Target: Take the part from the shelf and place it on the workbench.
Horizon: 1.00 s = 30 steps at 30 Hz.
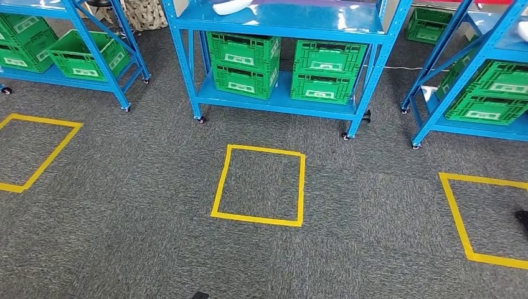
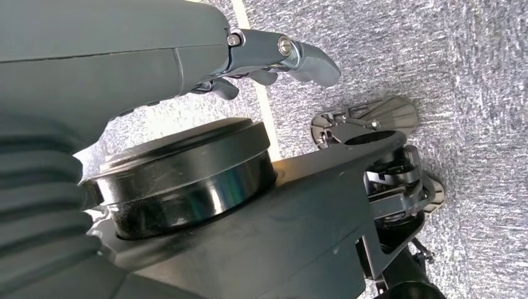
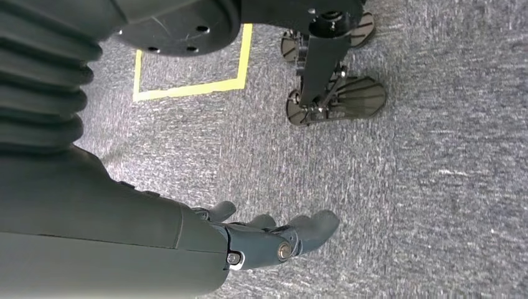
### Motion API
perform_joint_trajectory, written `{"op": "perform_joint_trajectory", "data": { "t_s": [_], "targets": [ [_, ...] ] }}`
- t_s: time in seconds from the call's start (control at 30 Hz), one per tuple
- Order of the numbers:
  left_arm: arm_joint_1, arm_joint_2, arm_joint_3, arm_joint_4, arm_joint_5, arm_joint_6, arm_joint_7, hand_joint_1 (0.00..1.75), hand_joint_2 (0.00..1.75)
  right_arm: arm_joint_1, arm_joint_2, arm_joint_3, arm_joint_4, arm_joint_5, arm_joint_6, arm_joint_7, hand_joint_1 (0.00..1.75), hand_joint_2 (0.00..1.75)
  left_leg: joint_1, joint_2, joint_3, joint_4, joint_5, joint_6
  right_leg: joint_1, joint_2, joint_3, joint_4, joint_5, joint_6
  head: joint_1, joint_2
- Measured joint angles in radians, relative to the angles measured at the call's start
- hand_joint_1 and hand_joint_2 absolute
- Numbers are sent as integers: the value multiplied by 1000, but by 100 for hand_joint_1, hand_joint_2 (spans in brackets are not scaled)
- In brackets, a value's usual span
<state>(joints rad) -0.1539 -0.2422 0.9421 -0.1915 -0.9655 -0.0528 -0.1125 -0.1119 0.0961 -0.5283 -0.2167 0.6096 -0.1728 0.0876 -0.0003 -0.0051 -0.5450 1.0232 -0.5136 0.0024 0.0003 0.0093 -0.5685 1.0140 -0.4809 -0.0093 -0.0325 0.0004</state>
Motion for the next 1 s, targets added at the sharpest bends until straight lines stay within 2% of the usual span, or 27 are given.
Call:
{"op": "perform_joint_trajectory", "data": {
  "t_s": [0.1, 0.23, 0.83, 1.0],
  "targets": [
    [0, 0, 1, 0, 0, -3, 4, 0, 175, 0, 0, 0, 0, -1, 0, -2, 0, 175, -1, 0, 0, 0, -1, 2, -2, 0, 1, -4, 1, 14, 0, 0],
    [0, 0, 1, 0, 0, -5, 5, 0, 175, 0, 1, 0, 0, -2, 0, -4, 0, 175, -2, 0, 0, 1, -1, 3, -2, 0, 1, -4, 0, 21, 0, 0],
    [0, 1, 0, -1, -7, -12, 18, 0, 175, 1, 1, 1, 0, 0, 0, -4, 0, 175, 0, 0, 1, -3, 0, 1, 0, 0, 1, -4, 0, 20, 0, 0],
    [22, 18, -44, -13, 62, -11, 24, 0, 175, 20, -1, 33, 0, -40, 10, 0, 0, 175, 0, 0, 1, -3, 0, 1, 0, 0, 0, -4, -1, 20, 0, 0]
  ]
}}
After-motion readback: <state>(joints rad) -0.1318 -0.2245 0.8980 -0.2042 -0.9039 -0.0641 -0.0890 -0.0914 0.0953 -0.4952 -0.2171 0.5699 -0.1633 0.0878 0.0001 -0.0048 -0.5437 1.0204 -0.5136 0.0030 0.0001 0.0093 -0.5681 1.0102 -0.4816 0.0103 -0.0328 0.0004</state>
